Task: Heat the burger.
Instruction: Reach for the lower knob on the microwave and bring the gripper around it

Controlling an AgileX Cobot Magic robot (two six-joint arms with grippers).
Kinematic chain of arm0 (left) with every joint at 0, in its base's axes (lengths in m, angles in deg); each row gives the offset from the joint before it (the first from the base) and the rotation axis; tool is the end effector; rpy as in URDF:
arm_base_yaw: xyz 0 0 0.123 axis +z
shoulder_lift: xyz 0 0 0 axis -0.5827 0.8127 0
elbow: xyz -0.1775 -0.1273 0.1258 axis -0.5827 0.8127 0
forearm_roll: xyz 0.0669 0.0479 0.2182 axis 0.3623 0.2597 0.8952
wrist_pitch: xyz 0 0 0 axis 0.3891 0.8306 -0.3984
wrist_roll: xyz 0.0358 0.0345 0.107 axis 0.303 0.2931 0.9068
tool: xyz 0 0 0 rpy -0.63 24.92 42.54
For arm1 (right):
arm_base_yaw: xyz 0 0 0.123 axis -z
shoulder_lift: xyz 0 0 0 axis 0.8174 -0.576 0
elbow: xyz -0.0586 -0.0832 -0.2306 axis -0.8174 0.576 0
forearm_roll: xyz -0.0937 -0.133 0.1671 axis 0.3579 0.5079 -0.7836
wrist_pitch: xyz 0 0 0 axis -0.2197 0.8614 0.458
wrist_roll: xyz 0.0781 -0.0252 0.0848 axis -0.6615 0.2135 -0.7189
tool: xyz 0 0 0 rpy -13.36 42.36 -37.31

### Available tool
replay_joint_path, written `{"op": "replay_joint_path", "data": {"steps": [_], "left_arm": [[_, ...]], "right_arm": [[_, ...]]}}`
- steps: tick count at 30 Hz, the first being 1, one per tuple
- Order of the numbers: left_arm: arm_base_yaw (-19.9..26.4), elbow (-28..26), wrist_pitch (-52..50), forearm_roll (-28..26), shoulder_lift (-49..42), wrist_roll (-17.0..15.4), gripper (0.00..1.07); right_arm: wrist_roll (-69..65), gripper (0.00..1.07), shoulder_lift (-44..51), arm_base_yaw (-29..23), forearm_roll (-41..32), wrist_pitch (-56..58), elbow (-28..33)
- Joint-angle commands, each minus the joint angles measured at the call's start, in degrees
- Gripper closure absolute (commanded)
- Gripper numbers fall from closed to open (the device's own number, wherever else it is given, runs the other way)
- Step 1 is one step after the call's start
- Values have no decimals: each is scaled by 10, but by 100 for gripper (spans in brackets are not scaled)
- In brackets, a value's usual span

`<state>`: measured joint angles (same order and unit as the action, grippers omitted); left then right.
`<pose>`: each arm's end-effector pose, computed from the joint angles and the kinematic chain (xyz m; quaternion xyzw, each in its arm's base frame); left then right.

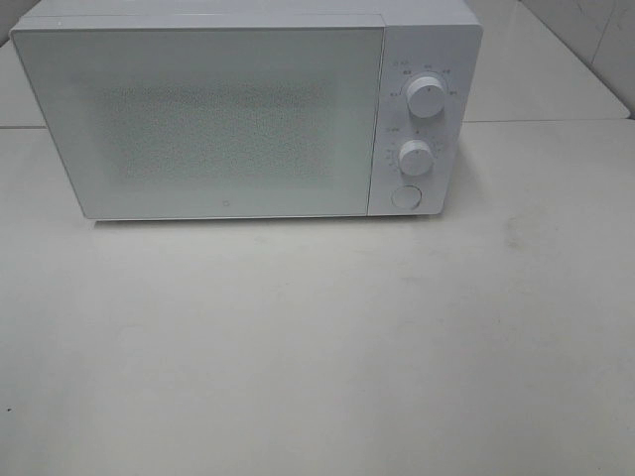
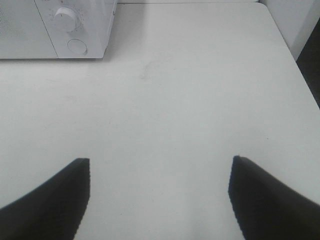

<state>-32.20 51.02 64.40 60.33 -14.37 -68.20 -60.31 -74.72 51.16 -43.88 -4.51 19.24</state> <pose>0.0519 -0.0025 0.2514 -0.0164 0.8807 -0.0066 0.4734 0.0356 -0.0042 0.2609 0.0100 0.8441 0.0085 0.5360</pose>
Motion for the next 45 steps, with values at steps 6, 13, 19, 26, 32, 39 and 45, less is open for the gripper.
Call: {"op": "replay_joint_path", "data": {"steps": [6, 13, 19, 26, 32, 39, 45], "left_arm": [[1, 2, -10, 6, -86, -1, 9], [1, 2, -10, 6, -85, -2, 9], [1, 2, -10, 6, -85, -2, 9], [1, 2, -10, 6, -85, -2, 9], [1, 2, -10, 6, -85, -2, 9], [1, 2, -10, 6, -85, -2, 9], [1, 2, -10, 6, -85, -2, 9]], "right_arm": [[-2, 32, 14, 3, -1, -2, 1], [-2, 32, 11, 3, -1, -2, 1], [-2, 32, 9, 3, -1, -2, 1], [-2, 32, 9, 3, -1, -2, 1], [-2, 32, 9, 3, -1, -2, 1], [-2, 32, 9, 3, -1, -2, 1], [-2, 32, 9, 3, -1, -2, 1]]}}
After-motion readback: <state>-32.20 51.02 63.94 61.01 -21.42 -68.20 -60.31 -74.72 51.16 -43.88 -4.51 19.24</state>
